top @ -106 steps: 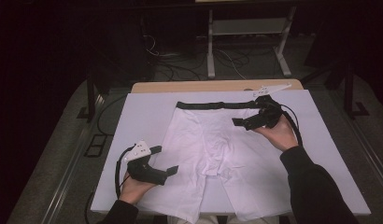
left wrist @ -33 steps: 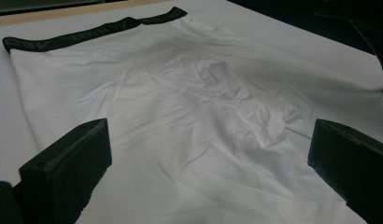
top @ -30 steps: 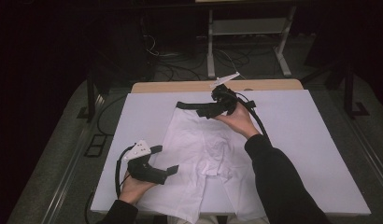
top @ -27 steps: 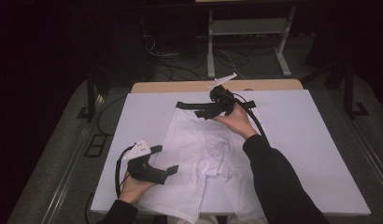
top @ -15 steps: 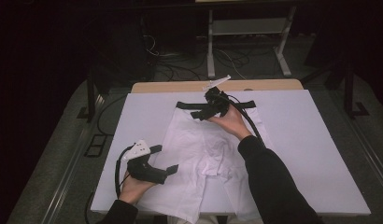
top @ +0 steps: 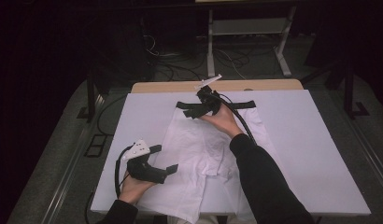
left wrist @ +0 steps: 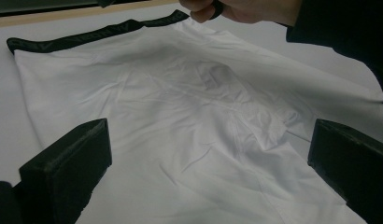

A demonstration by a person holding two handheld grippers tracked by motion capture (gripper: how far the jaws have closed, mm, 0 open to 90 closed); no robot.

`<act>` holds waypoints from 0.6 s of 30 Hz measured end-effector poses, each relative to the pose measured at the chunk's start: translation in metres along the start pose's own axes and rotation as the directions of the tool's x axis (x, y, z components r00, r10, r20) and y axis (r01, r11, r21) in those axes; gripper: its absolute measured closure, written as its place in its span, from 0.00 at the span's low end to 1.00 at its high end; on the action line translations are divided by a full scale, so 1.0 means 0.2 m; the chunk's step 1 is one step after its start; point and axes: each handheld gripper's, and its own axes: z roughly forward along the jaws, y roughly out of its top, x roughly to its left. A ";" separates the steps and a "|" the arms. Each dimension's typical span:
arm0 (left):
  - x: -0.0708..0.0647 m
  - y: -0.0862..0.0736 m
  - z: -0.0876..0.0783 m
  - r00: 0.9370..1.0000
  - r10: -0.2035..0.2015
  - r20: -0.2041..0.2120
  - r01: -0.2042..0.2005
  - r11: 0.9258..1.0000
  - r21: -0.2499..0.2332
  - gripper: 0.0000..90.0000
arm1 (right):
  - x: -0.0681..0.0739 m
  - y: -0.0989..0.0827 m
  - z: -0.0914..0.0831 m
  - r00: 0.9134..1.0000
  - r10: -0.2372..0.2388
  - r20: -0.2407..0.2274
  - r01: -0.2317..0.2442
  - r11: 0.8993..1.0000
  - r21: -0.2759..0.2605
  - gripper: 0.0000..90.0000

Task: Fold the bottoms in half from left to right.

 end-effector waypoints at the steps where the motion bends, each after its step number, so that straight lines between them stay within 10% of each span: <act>1: 0.00 0.00 0.00 1.000 0.000 0.000 0.000 1.000 0.001 0.00 | 0.00 0.00 0.01 1.000 -0.001 0.000 0.001 1.000 0.003 0.00; 18: 0.00 0.00 0.00 1.000 -0.012 -0.001 0.012 1.000 -0.006 0.00 | 0.04 0.06 0.17 1.000 -0.002 -0.013 0.002 1.000 0.008 0.00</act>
